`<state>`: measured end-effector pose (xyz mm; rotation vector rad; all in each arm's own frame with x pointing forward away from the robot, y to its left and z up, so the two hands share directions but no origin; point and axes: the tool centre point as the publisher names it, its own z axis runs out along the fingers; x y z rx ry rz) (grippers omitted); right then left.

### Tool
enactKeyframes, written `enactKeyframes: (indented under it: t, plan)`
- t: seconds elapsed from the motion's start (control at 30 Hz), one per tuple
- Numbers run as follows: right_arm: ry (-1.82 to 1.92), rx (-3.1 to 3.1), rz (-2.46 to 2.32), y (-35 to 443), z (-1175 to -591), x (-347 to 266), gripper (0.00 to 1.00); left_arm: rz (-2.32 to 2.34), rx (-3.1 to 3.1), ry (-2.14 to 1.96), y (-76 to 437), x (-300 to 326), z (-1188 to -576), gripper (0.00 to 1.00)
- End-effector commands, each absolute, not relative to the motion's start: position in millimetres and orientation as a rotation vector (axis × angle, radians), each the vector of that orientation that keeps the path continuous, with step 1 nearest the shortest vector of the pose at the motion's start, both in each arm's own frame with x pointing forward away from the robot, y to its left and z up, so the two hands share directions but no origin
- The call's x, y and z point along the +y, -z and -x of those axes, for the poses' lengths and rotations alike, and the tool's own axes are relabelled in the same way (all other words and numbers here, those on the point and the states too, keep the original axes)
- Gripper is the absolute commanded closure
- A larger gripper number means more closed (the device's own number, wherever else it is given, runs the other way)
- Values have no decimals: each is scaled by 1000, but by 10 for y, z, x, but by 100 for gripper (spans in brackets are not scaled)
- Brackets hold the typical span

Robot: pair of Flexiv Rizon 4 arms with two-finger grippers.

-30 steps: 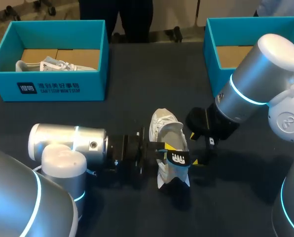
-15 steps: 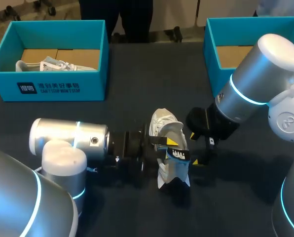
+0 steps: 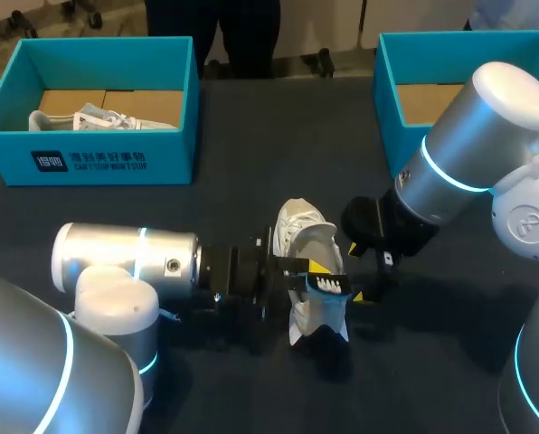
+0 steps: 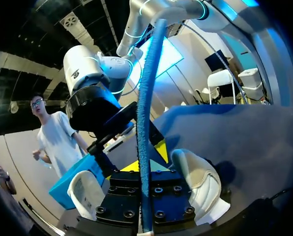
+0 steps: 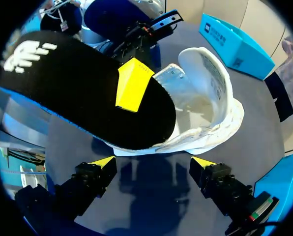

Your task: Take the shoe out of the shoebox, open the shoe tongue, remove and reinsert the insole, then place the shoe into the shoebox

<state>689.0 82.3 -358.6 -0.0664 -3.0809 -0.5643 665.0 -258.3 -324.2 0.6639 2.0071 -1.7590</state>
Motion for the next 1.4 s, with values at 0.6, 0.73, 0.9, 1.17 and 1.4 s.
enactKeyframes:
  t: [0.6,0.73,0.9,1.17,1.4]
  plan:
    - [561,-3082,66,3599,-6891,836,0,-709,1950,1578,3573,-2622,-6887,100]
    - [561,-3082,66,3599,-6891,836,0,-700,1971,1605,3523,-2595,-6844,85]
    - [561,-3082,66,3599,-6891,836,0,-691,1967,1625,3423,-2549,-6789,67]
    - [561,-3082,66,3599,-6891,836,0,-696,1927,1672,3324,-2543,-6710,71]
    - [561,-3082,66,3599,-6891,836,0,-738,1897,1675,3336,-2602,-6671,100]
